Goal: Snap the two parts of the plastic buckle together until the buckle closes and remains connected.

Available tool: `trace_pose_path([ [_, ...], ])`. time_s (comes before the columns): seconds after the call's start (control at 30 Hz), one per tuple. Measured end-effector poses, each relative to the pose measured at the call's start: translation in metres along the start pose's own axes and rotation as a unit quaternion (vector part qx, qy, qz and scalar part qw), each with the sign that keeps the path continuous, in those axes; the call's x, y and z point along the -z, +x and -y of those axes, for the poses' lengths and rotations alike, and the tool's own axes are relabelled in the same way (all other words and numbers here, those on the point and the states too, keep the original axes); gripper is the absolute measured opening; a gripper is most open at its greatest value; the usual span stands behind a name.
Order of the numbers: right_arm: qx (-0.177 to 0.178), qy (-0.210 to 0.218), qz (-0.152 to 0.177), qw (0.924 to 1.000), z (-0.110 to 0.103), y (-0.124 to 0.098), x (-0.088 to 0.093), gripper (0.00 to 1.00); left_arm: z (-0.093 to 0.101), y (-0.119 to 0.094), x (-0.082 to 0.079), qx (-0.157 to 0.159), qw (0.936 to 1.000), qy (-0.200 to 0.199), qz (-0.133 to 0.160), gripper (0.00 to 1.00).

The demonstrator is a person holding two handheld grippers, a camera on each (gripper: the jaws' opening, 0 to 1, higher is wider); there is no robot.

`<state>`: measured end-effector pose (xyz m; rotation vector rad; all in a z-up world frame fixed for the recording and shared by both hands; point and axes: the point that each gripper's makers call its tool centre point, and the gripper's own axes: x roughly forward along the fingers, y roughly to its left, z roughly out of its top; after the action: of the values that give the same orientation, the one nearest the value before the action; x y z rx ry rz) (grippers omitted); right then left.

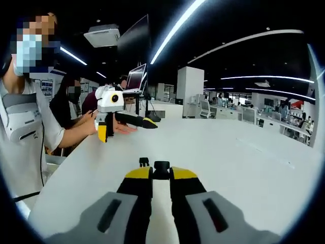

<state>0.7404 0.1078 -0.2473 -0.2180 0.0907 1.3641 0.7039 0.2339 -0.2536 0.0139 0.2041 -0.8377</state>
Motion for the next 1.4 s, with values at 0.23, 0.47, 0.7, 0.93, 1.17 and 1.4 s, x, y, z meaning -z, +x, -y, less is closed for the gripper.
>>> trace_pose_path([
  [0.23,-0.011,0.0,0.007,0.9999,-0.004,-0.001,-0.007,0.12,-0.003,0.008,-0.007,0.03,0.9995,0.011,-0.001,0.99],
  [0.47,-0.025,-0.006,-0.003,0.9997,-0.012,-0.002,-0.009,0.12,-0.01,0.024,0.01,0.055,0.996,0.044,-0.054,0.95],
  [0.7,-0.034,-0.009,-0.015,0.9992,-0.018,0.0,-0.005,0.12,-0.007,0.034,0.018,0.076,0.9939,0.046,-0.066,0.84],
  [0.93,-0.03,-0.007,-0.038,0.9988,-0.019,0.005,0.007,0.12,-0.006,0.036,0.019,0.095,0.9922,0.045,-0.066,0.6],
  [1.17,-0.034,-0.01,-0.043,0.9984,-0.023,0.006,0.009,0.12,-0.002,0.037,0.029,0.109,0.9887,0.052,-0.089,0.54],
  [1.4,-0.037,-0.008,-0.047,0.9981,-0.028,0.007,0.011,0.12,-0.001,0.039,0.036,0.102,0.986,0.076,-0.108,0.46],
])
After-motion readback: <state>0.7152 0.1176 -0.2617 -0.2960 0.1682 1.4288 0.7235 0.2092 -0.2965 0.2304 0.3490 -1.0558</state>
